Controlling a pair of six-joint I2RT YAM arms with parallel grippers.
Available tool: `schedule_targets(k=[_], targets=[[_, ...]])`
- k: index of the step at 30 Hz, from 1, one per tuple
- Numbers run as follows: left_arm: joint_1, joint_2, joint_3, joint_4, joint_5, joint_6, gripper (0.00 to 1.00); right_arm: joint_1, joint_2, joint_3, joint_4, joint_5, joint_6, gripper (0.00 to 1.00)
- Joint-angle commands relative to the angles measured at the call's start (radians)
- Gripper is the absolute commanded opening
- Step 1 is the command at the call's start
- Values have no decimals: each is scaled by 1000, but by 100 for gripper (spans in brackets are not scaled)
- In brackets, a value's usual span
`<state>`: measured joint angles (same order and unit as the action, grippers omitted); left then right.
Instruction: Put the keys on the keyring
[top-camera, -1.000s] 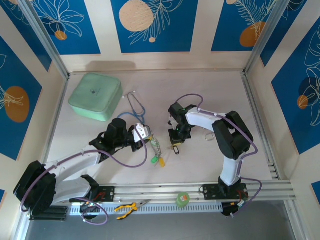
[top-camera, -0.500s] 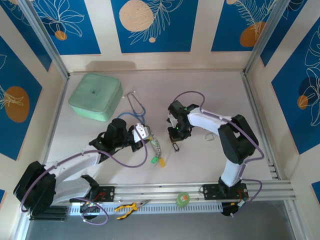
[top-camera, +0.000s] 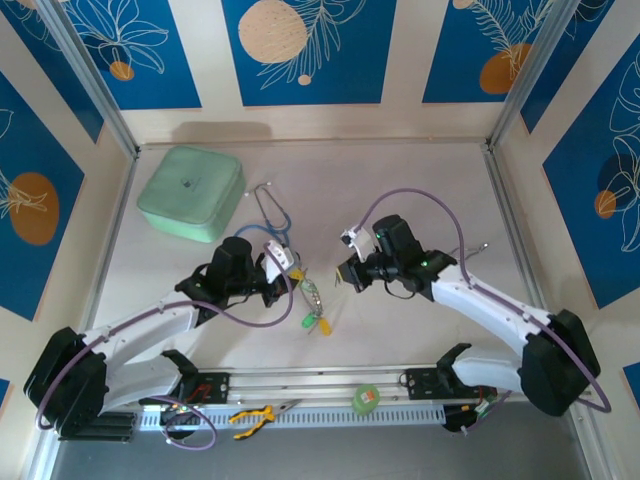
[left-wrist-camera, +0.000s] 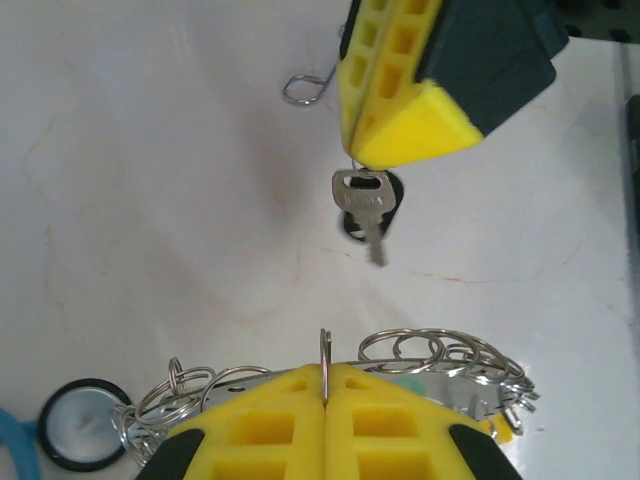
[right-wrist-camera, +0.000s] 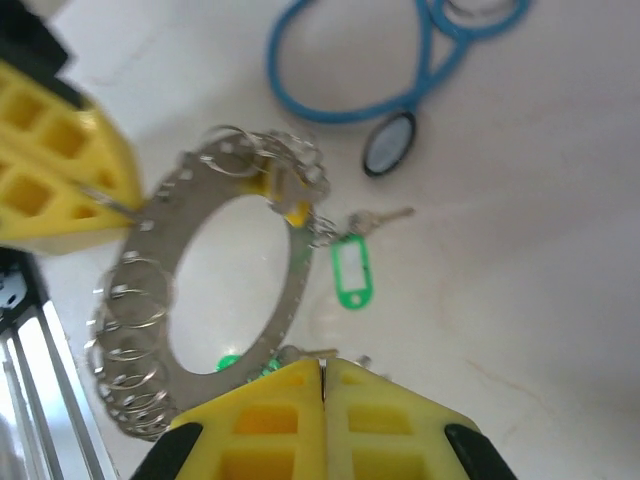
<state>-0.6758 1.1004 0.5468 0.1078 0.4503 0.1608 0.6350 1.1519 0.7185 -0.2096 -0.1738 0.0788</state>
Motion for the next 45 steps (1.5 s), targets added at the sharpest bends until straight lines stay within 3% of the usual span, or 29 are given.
schedule_targets(k=[1,10,24,45], targets=[[-10,-15,53,-1,92,-81,0,13,-65,-60,189,-127,-127,0],[-10,15,42,57,162,-107,0,57,-85,-68,232,-199,-175,0],[-11,18,31,68,212,-129,0,131,-3,-24,287,-141,-176,0],[-11,29,41,56,243,-127,0,144,17,-26,325,-87,-159,0]])
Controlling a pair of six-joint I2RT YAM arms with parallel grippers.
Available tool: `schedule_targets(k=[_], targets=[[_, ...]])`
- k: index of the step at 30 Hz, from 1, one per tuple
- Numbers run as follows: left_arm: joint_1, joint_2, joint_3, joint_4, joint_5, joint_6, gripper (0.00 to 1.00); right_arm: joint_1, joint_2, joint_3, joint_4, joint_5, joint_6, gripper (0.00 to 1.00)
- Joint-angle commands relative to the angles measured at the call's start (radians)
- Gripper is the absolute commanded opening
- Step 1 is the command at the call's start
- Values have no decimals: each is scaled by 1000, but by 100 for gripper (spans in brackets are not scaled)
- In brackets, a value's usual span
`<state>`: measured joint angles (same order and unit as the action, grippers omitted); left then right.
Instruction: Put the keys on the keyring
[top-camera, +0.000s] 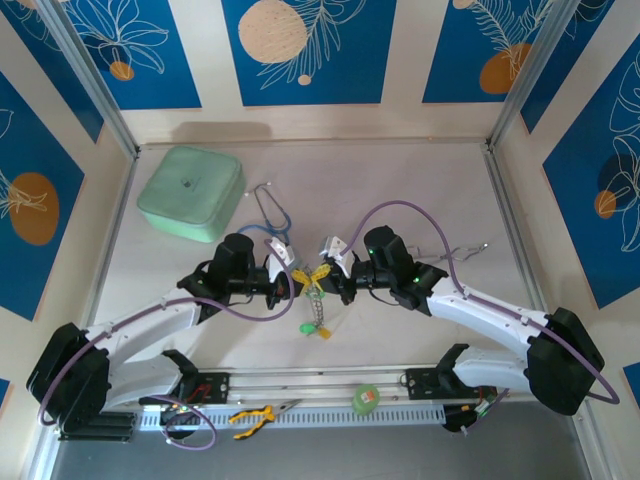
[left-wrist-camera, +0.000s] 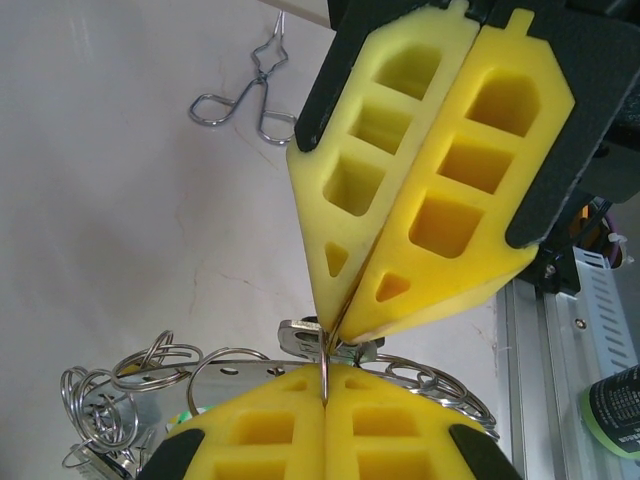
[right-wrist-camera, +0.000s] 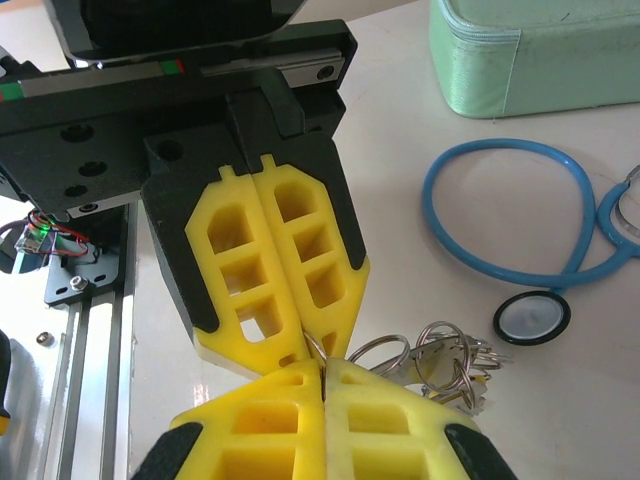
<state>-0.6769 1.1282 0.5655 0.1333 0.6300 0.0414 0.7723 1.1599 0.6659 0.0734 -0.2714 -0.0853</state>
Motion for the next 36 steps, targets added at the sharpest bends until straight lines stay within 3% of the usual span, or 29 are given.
schedule_targets(k=[1,17,31,36], targets=[[-10,0,22,31,66,-8,0,9,9,26,47,17,7,0],[-9,-50,11,49,-6,34,0,28,34,34,14,255,149,0],[-10,-105,-16,80,-155,104,0,40,40,40,61,275,361,0],[-10,-105,-19,101,-156,93,0,62,46,42,87,318,363,0]])
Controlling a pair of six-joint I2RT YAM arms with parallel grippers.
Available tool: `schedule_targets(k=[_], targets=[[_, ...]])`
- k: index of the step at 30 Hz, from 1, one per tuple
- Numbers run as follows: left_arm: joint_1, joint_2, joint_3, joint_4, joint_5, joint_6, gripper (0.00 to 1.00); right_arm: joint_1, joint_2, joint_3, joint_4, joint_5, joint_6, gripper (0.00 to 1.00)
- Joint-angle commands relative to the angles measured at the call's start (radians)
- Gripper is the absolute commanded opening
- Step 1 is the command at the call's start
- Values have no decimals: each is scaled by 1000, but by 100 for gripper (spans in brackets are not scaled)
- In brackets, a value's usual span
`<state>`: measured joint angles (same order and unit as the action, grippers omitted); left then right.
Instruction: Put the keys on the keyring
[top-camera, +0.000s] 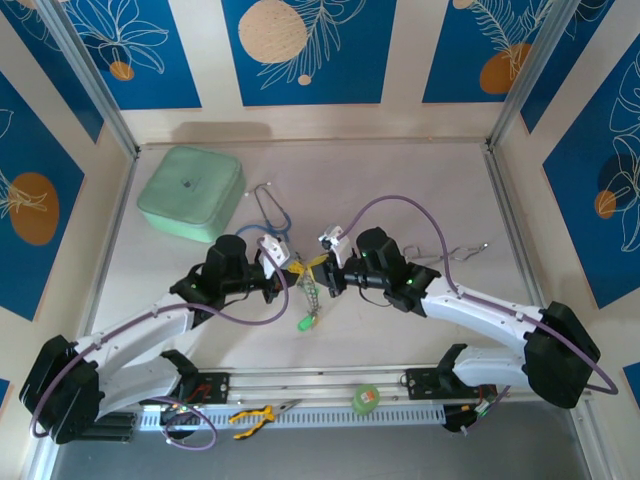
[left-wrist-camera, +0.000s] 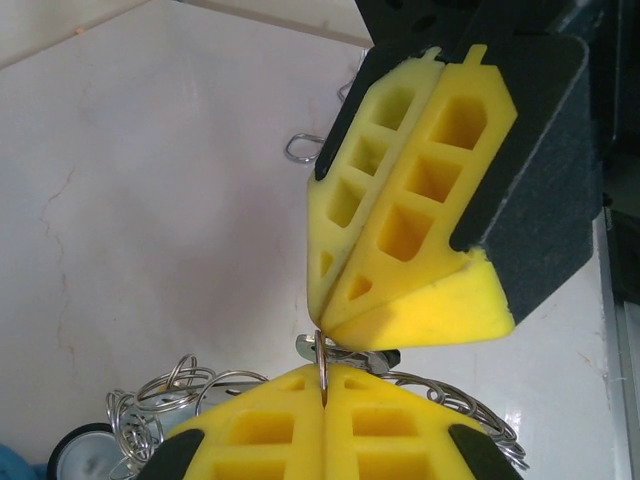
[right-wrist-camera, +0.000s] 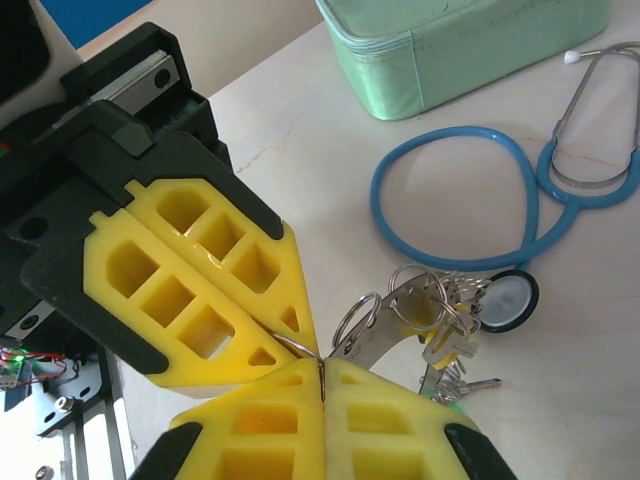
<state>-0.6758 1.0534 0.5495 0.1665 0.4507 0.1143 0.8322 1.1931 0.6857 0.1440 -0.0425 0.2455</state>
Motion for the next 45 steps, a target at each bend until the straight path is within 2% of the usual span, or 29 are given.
schedule_targets(k=[1,15,27,29,32,40,45], targets=[[-11,-30,-4,77,21,11,0,2,13,23,19,99,34,0],[-10,-37,-25,140,-22,-45,0,18,-3,12,58,215,93,0],[-11,-48,-48,215,-71,-55,0,20,26,30,65,237,269,0],[-10,-51,-52,228,-73,-52,0,20,29,33,60,227,278,11],[-11,-56,-59,248,-75,-51,0,18,27,39,53,216,276,18],[-11,-51,-67,284,-75,-50,0,2,-5,45,21,145,257,21],[-11,-44,-76,331,-56,-53,0,-41,-54,42,-40,66,152,26]])
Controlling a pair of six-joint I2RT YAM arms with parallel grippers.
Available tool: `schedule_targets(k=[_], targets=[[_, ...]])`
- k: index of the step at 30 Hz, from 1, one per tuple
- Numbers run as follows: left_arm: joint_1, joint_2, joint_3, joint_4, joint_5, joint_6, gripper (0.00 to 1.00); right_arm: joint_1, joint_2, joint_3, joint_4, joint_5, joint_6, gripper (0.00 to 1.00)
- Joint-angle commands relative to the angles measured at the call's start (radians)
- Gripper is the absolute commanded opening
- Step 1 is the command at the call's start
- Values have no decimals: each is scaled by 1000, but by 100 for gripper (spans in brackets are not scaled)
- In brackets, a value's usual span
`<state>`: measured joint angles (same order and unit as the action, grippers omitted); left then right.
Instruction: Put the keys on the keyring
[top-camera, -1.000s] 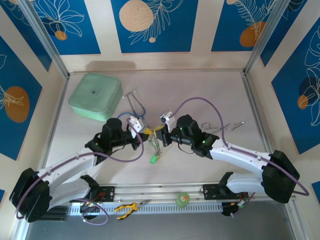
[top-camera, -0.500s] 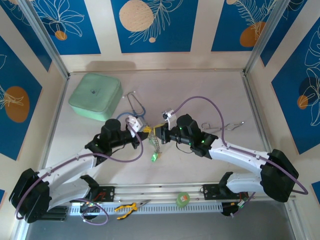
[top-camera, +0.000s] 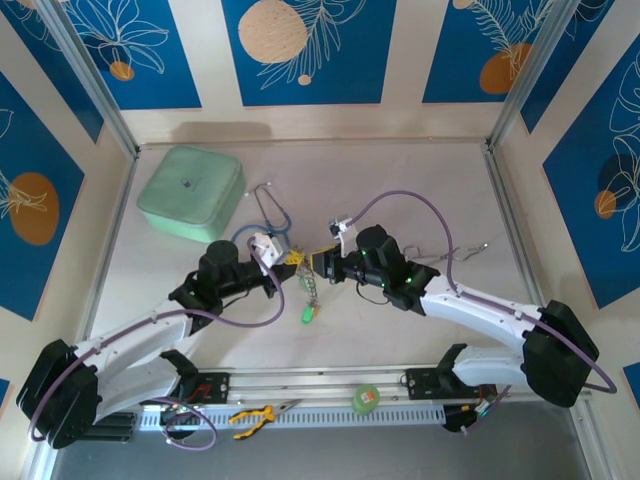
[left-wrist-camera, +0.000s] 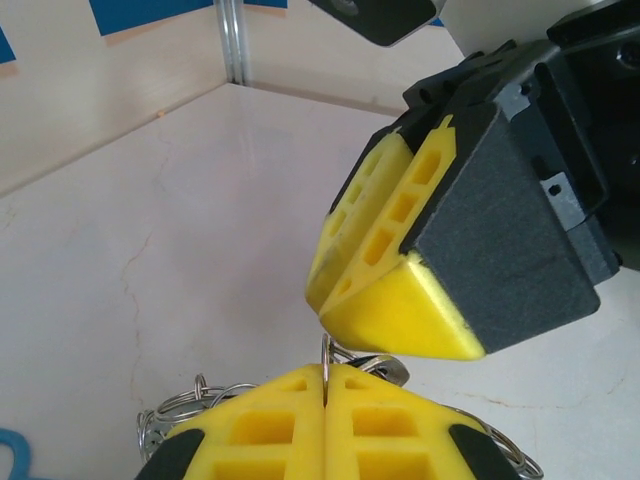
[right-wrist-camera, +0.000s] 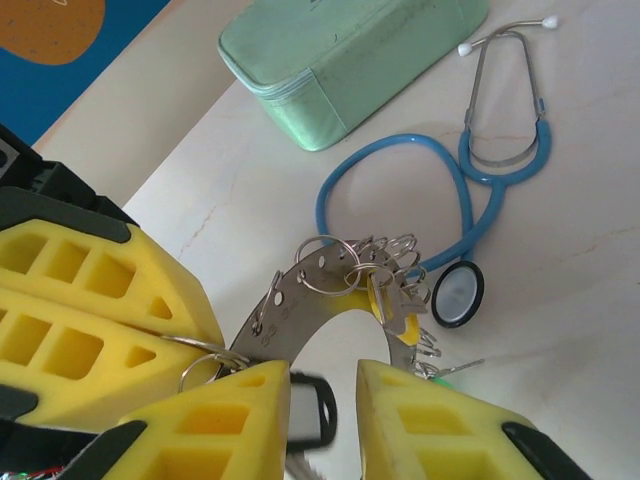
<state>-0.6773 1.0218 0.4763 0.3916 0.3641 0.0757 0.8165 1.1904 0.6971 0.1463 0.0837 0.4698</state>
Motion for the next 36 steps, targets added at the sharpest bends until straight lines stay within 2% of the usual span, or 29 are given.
schedule_targets(k=[1,6,8,10,14,22,36], targets=[[-9,-9,-7,128,40,-15,0,-49,-67,27,-52,-96,-114,27],[-9,16,-83,344,128,45,0,-161,-98,54,-200,-336,-422,30],[-8,27,-95,380,133,71,0,-180,-109,71,-281,-456,-602,33],[-8,34,-88,379,134,84,0,-182,-128,74,-329,-501,-740,35],[-7,56,-96,443,160,80,0,-173,-156,51,-324,-499,-874,37],[-7,80,-103,484,213,90,0,-149,-122,51,-247,-453,-855,37],[-8,80,-103,478,223,84,0,-123,-54,79,-213,-438,-850,35]])
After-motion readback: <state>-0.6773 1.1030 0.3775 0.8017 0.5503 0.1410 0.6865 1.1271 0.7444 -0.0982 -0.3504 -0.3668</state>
